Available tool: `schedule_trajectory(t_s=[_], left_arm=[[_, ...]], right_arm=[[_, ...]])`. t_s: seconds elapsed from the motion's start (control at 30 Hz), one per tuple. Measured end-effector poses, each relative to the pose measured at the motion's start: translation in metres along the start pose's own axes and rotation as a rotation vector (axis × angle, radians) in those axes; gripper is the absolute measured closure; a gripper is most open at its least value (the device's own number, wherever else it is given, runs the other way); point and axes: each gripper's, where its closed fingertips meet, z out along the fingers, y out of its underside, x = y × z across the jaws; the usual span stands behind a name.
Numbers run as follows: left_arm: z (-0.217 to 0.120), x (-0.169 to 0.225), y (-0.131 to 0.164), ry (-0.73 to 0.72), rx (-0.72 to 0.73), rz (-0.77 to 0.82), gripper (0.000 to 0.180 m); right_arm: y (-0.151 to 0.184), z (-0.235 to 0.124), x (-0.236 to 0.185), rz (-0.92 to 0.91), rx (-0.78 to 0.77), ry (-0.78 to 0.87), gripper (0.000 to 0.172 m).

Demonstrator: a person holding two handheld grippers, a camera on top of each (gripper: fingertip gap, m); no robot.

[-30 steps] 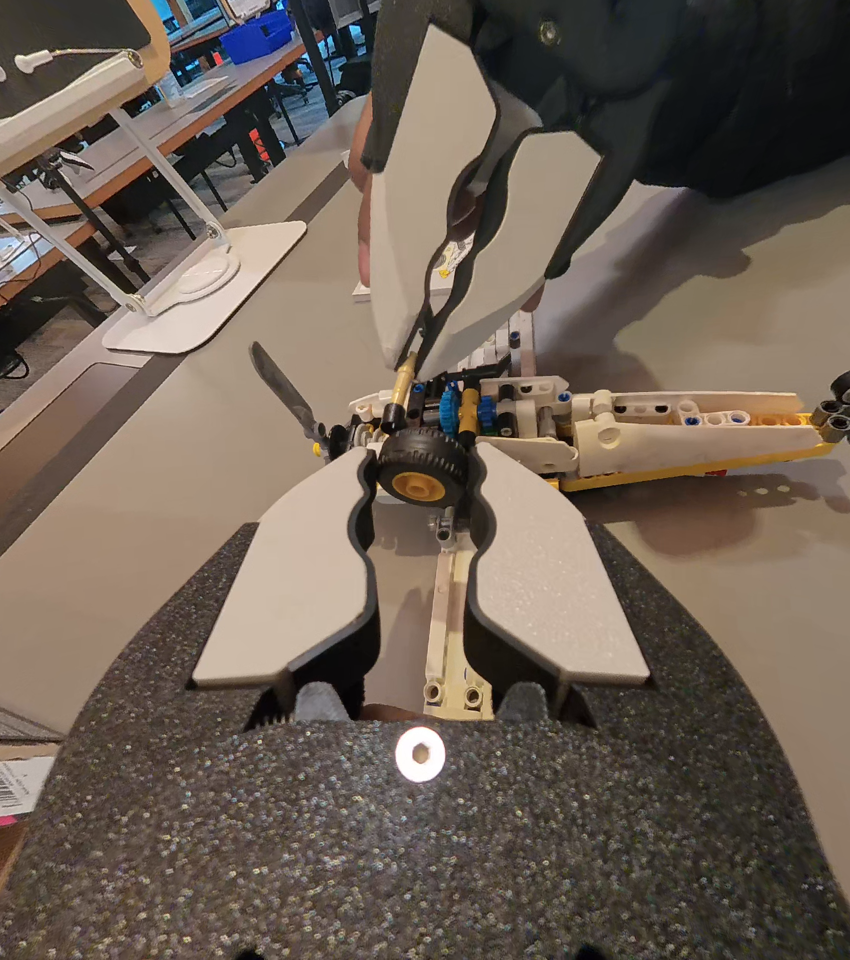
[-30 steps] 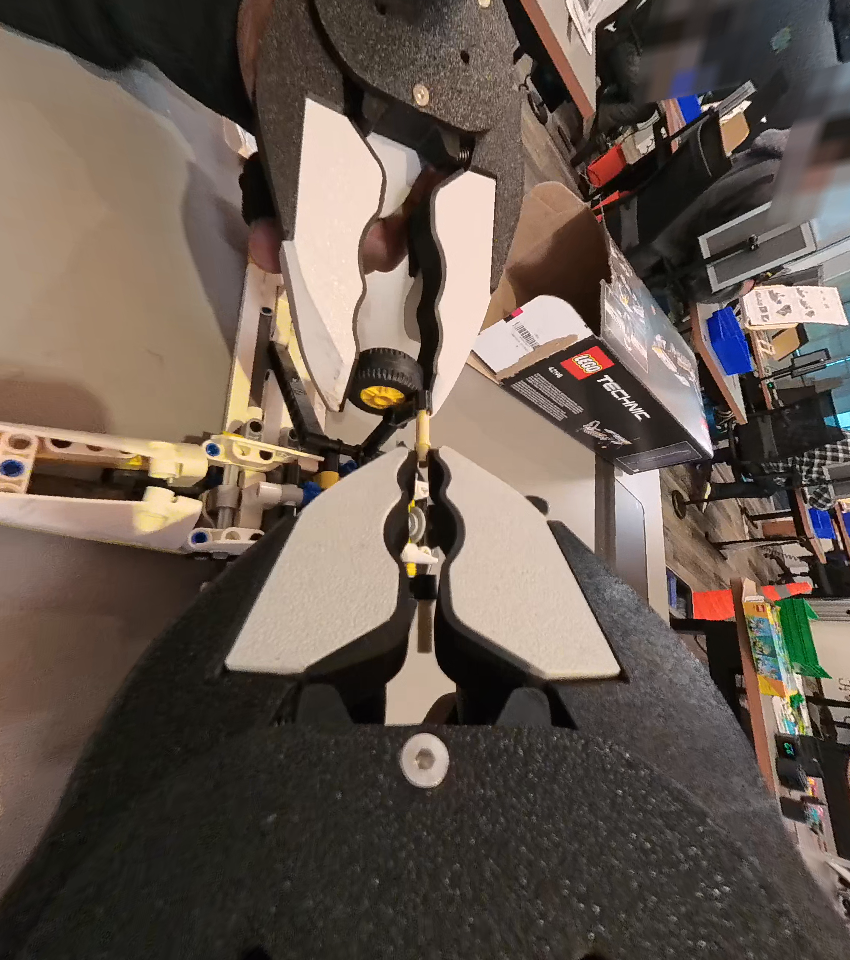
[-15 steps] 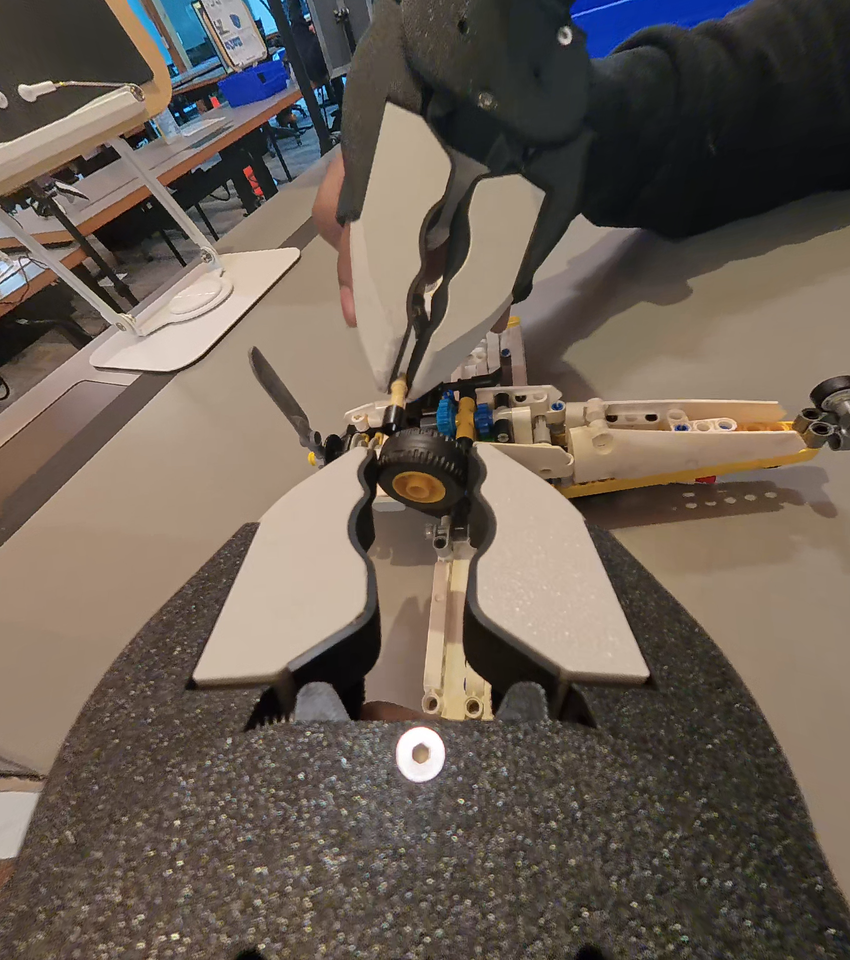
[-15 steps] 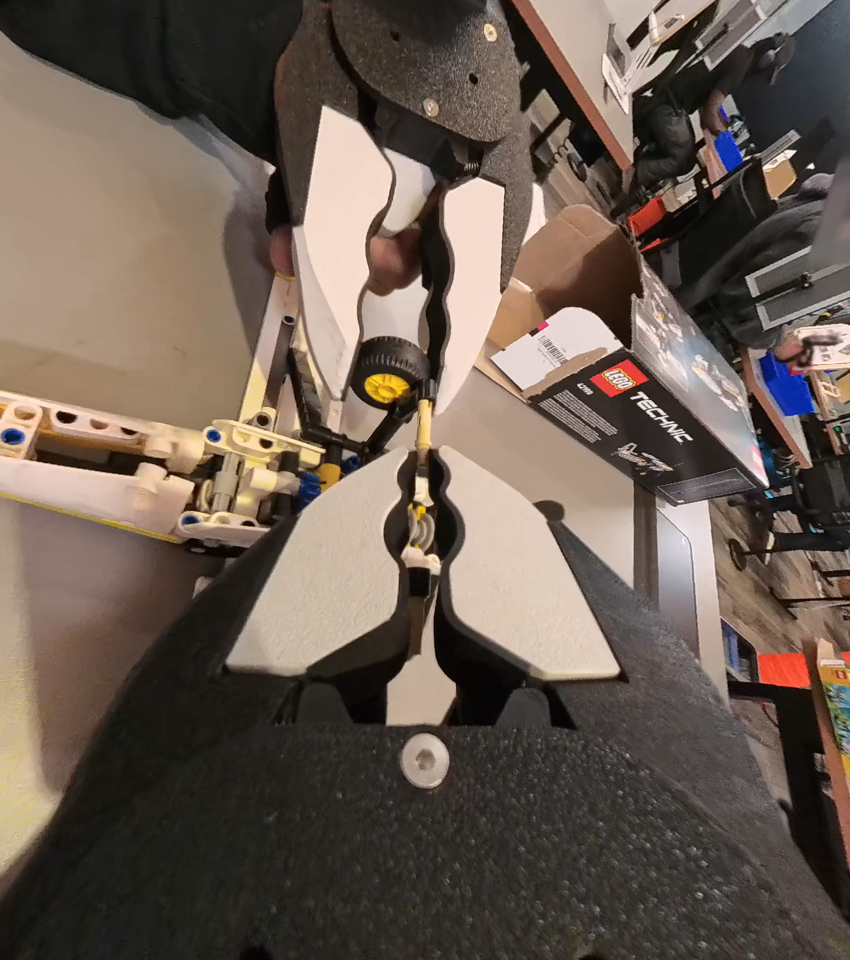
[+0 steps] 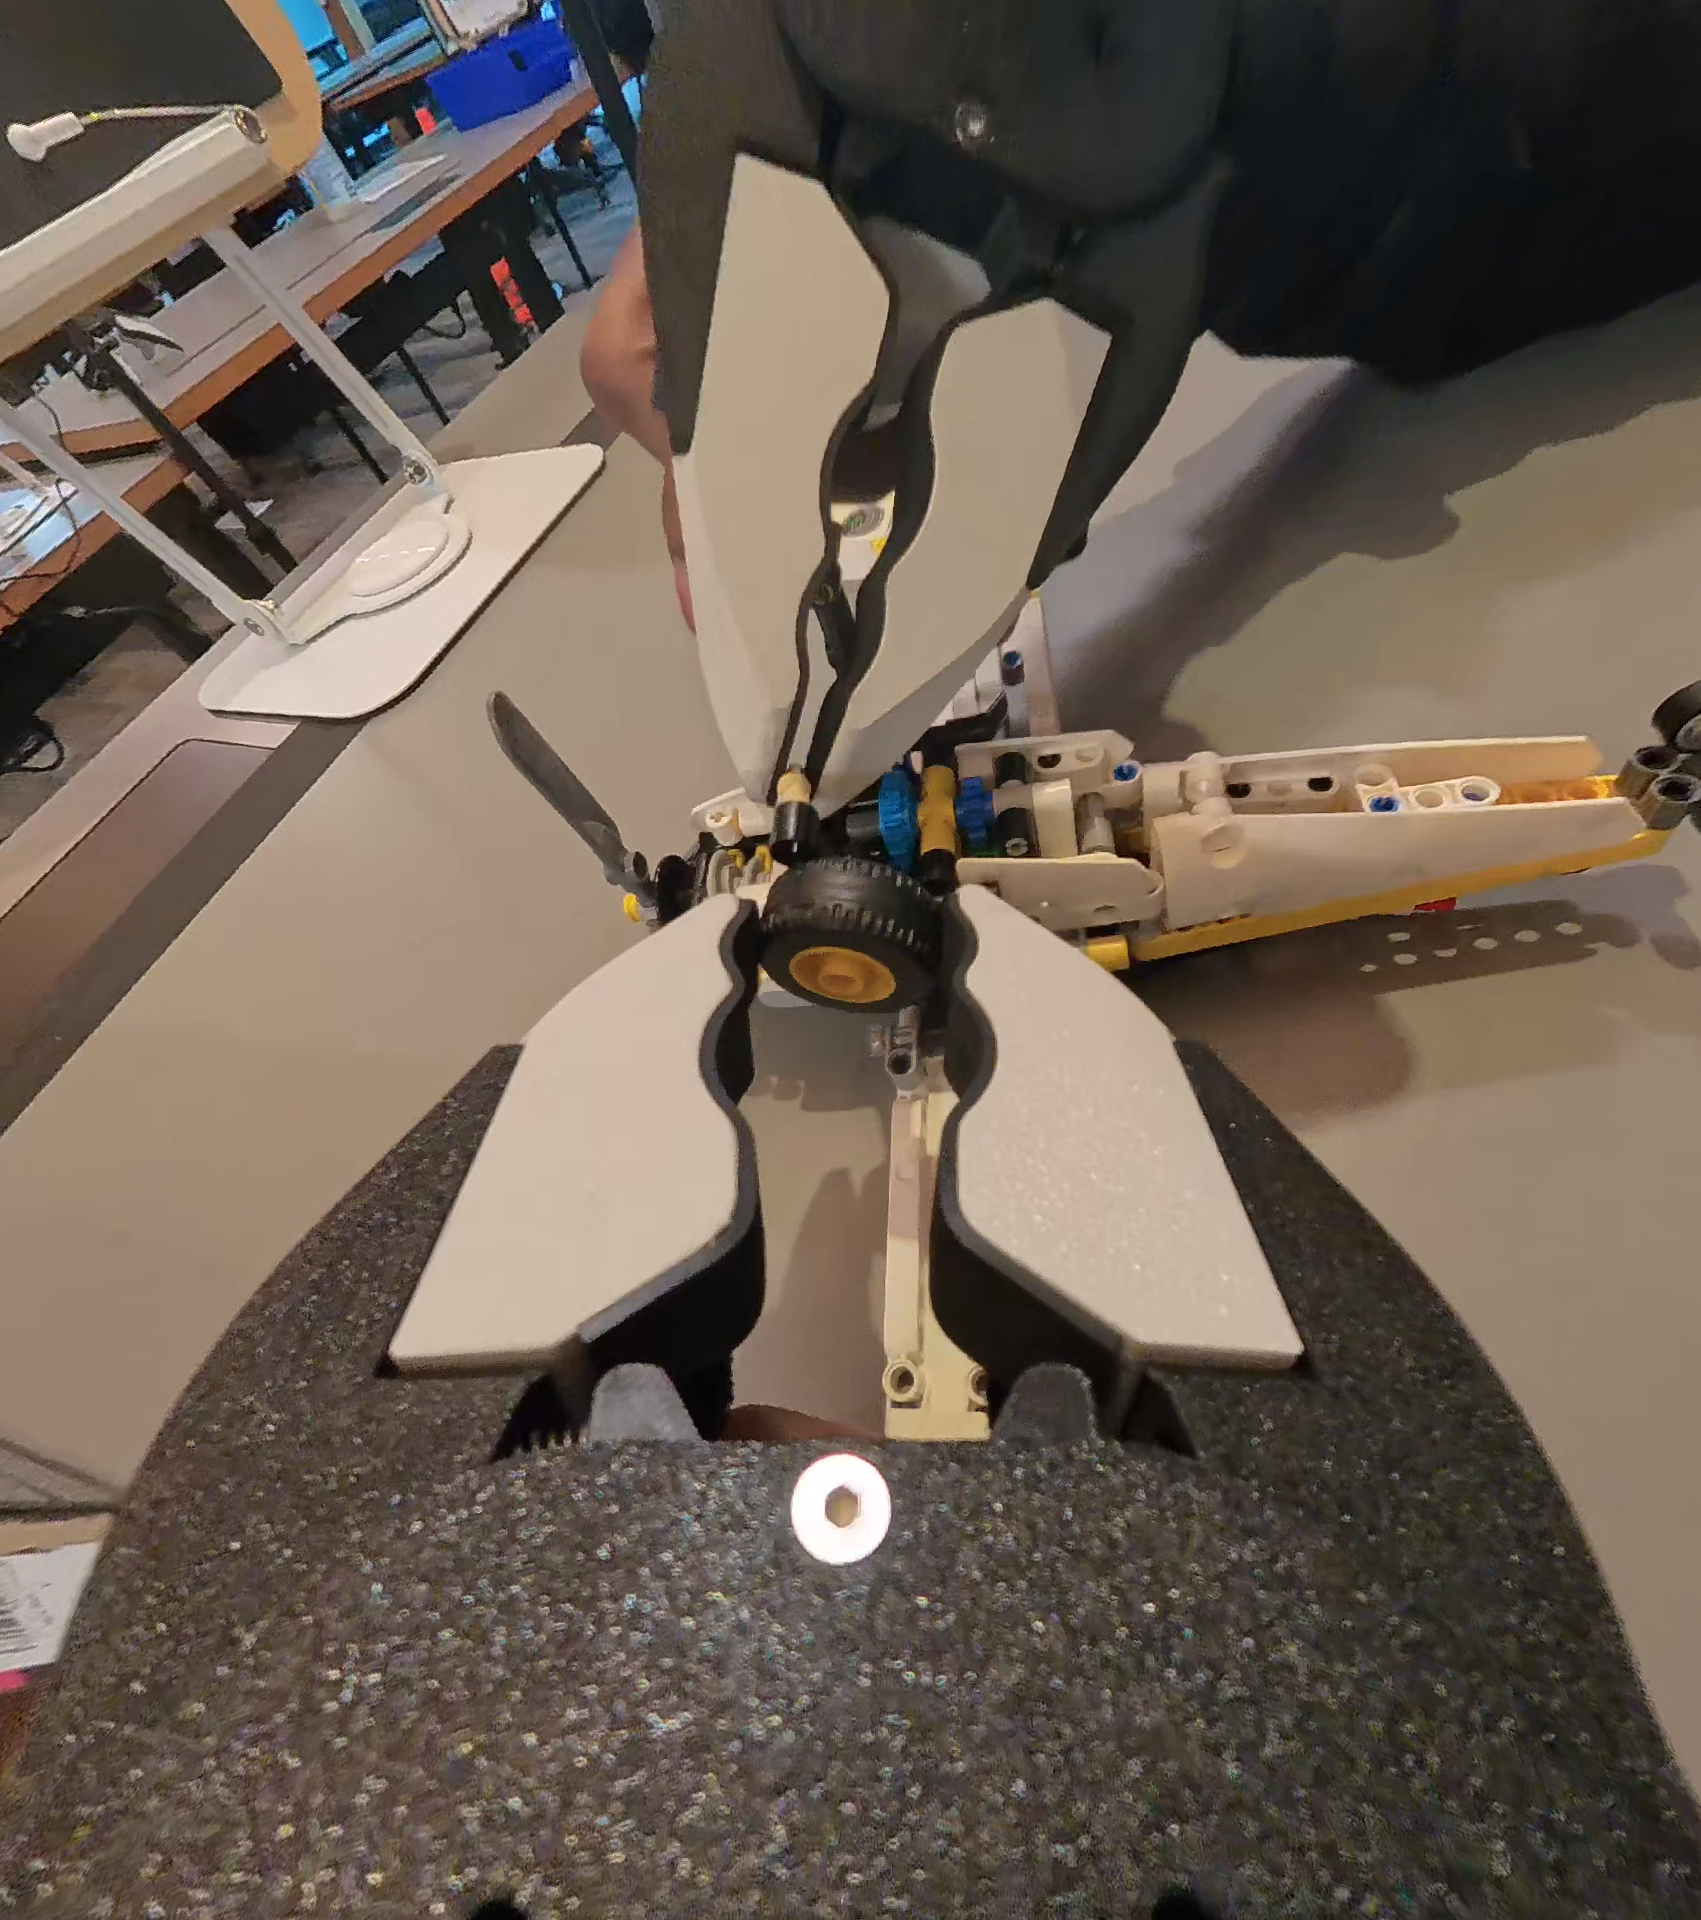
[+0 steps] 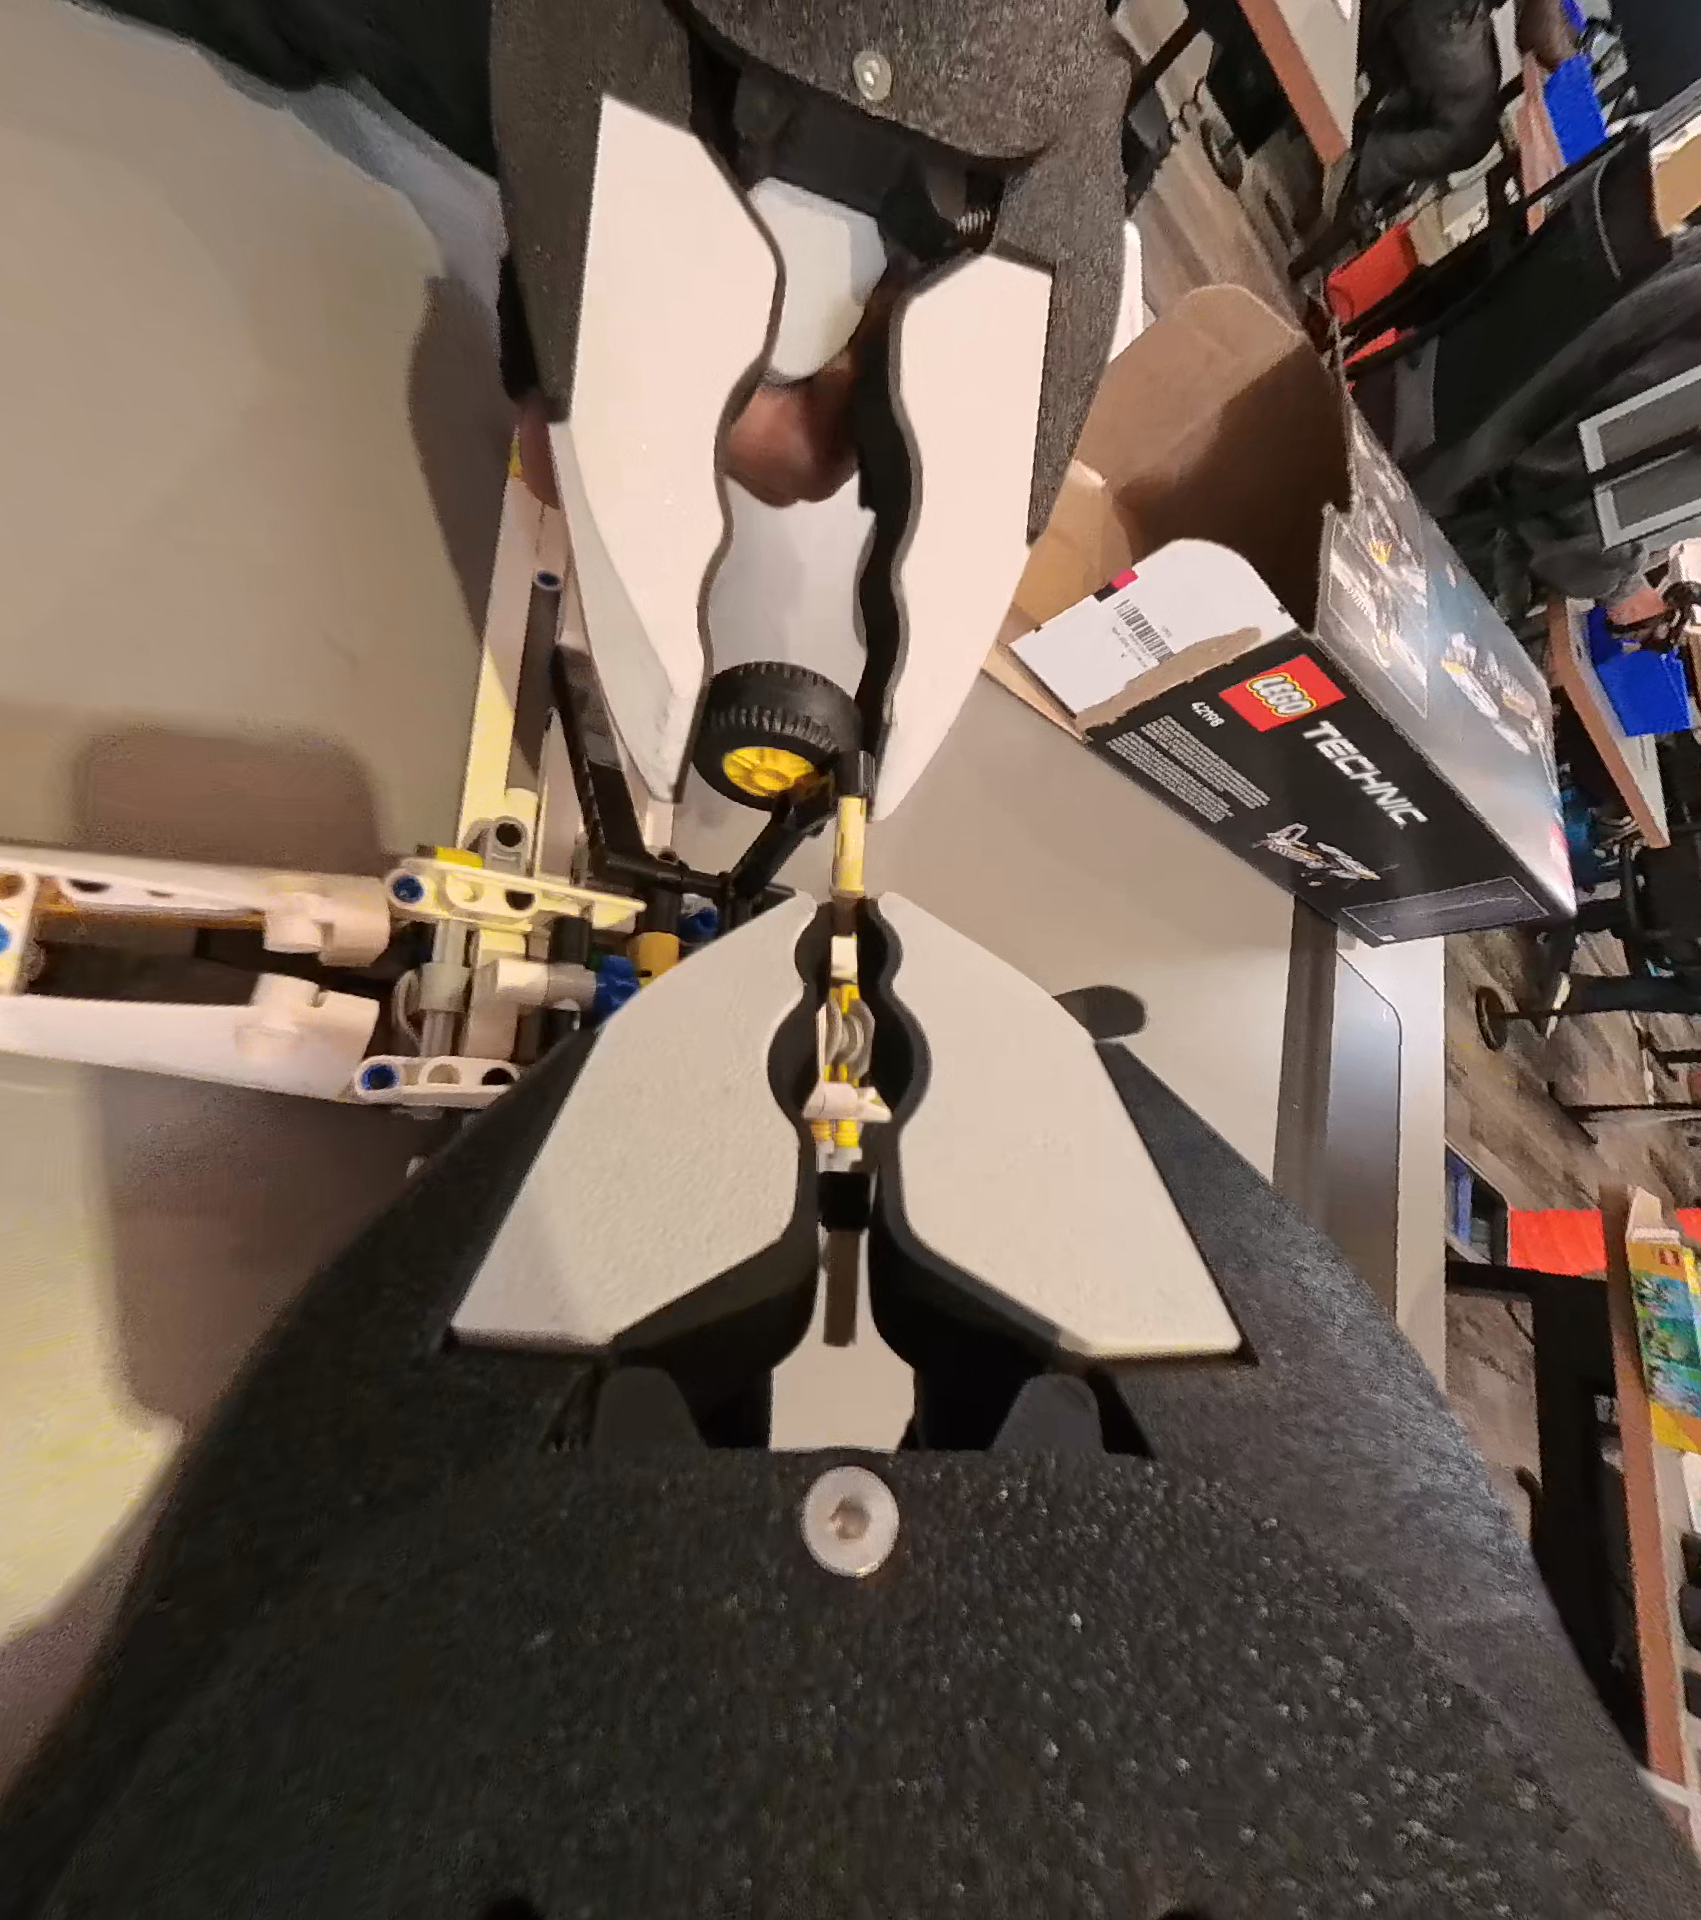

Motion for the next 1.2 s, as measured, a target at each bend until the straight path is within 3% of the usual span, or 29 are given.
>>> schedule_trajectory(t_s=[0.3,0.43,0.57,0.63,0.73,0.9,1.03,1.2], left_arm=[[0.001,-0.002,0.007,-0.034,-0.074,0.035,0.146],[0.000,-0.005,0.011,-0.046,-0.094,0.025,0.146],[-0.001,-0.006,0.013,-0.057,-0.104,0.024,0.146],[-0.002,-0.006,0.013,-0.061,-0.107,0.025,0.146],[-0.004,-0.005,0.014,-0.067,-0.125,0.027,0.146],[-0.003,-0.002,0.013,-0.078,-0.149,0.049,0.146],[0.001,0.003,0.015,-0.067,-0.157,0.039,0.146],[0.000,0.015,0.014,-0.021,-0.123,0.010,0.146]], right_arm=[[-0.002,-0.008,-0.001,-0.019,-0.063,-0.002,0.167],[-0.013,-0.024,0.002,0.063,0.037,0.001,0.167],[-0.021,-0.064,0.020,0.163,0.158,0.070,0.168],[-0.004,-0.086,0.028,0.201,0.134,0.111,0.168],[0.049,-0.103,0.023,0.270,-0.012,0.107,0.168],[0.132,-0.085,-0.020,0.371,-0.265,-0.067,0.168],[0.153,-0.071,-0.038,0.338,-0.367,-0.187,0.168],[0.153,-0.063,-0.044,0.369,-0.353,-0.261,0.168]])
